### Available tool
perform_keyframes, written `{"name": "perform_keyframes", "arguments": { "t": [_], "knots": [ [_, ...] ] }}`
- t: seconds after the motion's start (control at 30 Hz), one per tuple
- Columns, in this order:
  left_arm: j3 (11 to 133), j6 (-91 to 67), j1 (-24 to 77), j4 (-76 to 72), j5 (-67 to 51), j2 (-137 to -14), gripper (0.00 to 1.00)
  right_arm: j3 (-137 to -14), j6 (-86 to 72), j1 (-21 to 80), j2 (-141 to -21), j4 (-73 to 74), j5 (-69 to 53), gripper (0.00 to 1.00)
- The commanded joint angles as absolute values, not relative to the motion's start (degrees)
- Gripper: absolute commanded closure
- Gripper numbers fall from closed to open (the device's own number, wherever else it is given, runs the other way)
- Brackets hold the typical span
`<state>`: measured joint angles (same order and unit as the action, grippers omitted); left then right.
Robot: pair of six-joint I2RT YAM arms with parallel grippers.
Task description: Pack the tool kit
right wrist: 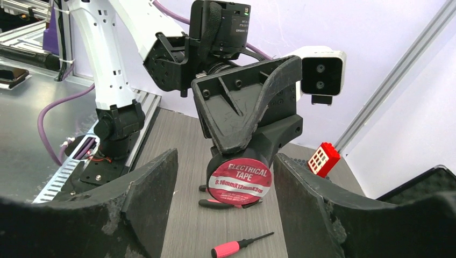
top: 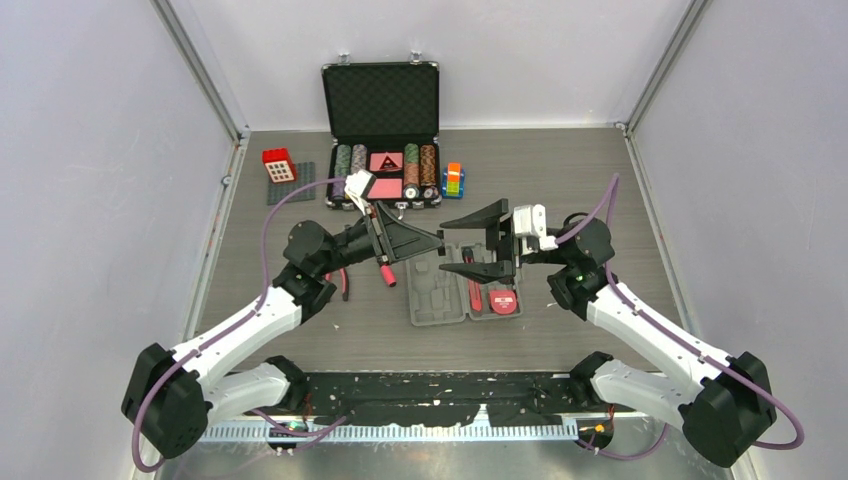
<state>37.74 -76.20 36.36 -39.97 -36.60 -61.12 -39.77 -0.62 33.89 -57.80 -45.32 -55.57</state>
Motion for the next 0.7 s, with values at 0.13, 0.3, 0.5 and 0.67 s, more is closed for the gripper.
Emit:
{"name": "perform_keyframes", "arguments": {
  "t": [0.13, 0.3, 0.5, 0.67],
  "knots": [
    [37.6, -77.2, 36.2, -45.8, -37.6, -60.6, 0.67, -42.4, 1.5, 33.7, -58.0, -44.5, -57.1, 0.33],
    [37.3, -77.2, 36.1, -46.1, -37.6, -60.6, 0.67, -42.7, 2.0, 33.6, -58.2, -43.7, -56.9, 0.35],
    [37.1, -77.5, 36.1, -46.5, -37.6, -60.7, 0.67, -42.9, 2.0, 33.5, -58.4, -43.6, -56.9, 0.39],
    [36.9, -77.5, 36.2, -46.5, -37.6, -60.8, 0.67, -43.1, 2.0, 33.6, -58.5, -43.3, -57.0, 0.52]
  ]
}}
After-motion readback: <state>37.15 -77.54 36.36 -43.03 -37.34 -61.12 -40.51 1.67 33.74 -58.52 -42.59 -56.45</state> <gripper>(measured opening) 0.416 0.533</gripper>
